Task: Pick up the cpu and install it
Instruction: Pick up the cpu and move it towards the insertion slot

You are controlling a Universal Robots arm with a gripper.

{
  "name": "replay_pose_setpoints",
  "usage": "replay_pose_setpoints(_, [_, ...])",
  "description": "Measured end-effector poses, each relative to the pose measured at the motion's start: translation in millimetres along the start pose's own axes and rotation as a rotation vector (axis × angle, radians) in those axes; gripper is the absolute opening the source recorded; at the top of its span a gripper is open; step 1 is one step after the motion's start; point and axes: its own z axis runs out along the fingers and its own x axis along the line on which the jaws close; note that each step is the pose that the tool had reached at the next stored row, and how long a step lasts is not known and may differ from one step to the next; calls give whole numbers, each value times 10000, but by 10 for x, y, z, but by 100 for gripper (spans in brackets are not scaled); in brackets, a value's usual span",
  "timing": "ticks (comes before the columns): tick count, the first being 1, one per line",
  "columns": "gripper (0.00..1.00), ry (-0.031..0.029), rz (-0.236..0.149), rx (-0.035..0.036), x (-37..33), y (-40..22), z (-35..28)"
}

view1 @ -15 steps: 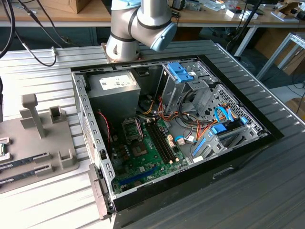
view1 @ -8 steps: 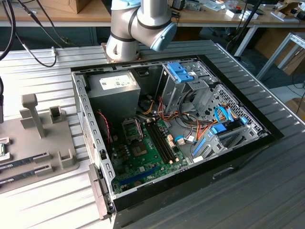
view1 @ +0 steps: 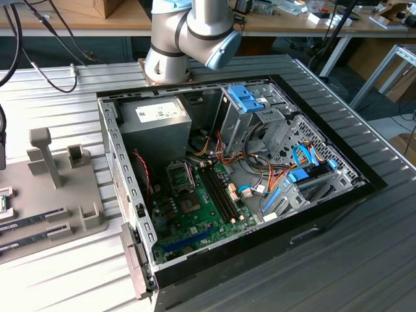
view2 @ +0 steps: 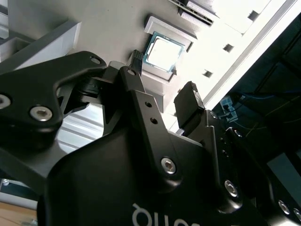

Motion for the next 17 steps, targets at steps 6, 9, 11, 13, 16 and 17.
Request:
replay_pose_setpoints(6, [54, 0, 0, 1, 1, -1, 22])
replay_pose_setpoints(9, [54, 0, 0, 0, 1, -1, 33])
replay_pose_setpoints(11, [54, -1, 0, 0, 1, -2, 41])
replay_pose_setpoints(13, [54, 0, 0, 0, 1, -2, 50])
replay_pose_setpoints(16, [54, 0, 0, 1, 2, -3, 64])
replay_pose_setpoints(17, [54, 0, 0, 0, 2, -3, 67])
